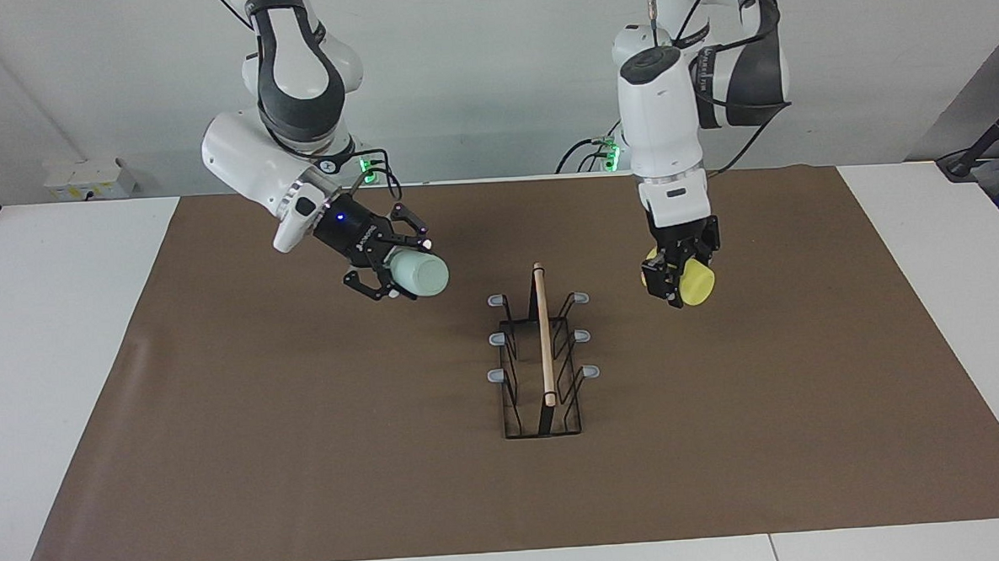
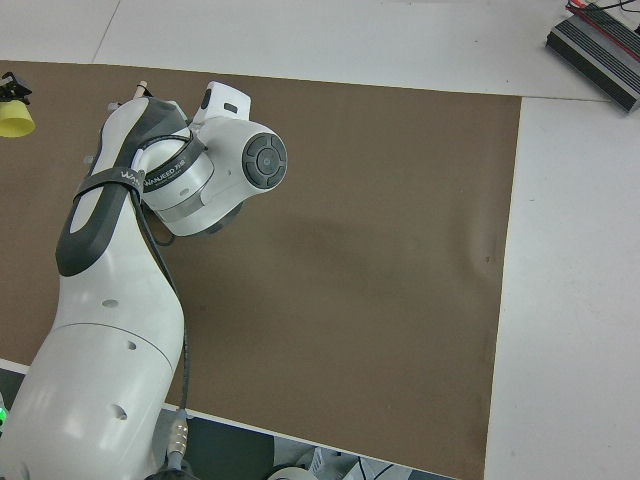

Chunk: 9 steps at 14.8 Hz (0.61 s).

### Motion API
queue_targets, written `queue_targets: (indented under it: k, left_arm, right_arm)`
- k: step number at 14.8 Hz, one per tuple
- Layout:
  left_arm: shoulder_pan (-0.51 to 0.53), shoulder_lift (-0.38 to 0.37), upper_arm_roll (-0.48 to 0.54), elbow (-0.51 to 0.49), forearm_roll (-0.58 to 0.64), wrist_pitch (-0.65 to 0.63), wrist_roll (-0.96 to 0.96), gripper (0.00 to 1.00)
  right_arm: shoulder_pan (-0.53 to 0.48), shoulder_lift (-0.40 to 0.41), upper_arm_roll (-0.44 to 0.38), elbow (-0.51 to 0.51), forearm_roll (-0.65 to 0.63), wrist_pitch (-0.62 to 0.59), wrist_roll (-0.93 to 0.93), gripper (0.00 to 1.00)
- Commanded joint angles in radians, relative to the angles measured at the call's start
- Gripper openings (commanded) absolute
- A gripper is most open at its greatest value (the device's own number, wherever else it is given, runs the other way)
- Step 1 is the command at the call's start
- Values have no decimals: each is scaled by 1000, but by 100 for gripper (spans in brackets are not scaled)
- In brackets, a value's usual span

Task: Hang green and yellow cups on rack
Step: 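Carry both cups to the rack pegs with both grippers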

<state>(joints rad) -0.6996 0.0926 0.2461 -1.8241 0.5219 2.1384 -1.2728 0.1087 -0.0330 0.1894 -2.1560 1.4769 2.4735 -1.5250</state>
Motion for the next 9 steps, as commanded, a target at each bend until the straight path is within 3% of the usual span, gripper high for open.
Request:
queue_targets:
  k: [1,3,6,9]
  left_arm:
    - [-79,-63,16,-104,120,90,-78,0]
    - [-115,-83,15,-155,234,117,-147,0]
    - [-147,-76,13,-204,467,176,-444,0]
    - [-178,-80,15,-244,532,206,-545,0]
  right_arm:
    - [37,-11,1,-44,216,41,-179,0]
    - [51,-11,1,-73,333,42,-280,0]
    - [90,-7,2,-94,555,38,-424,0]
    - [106,16,2,-99,719,10,-543,0]
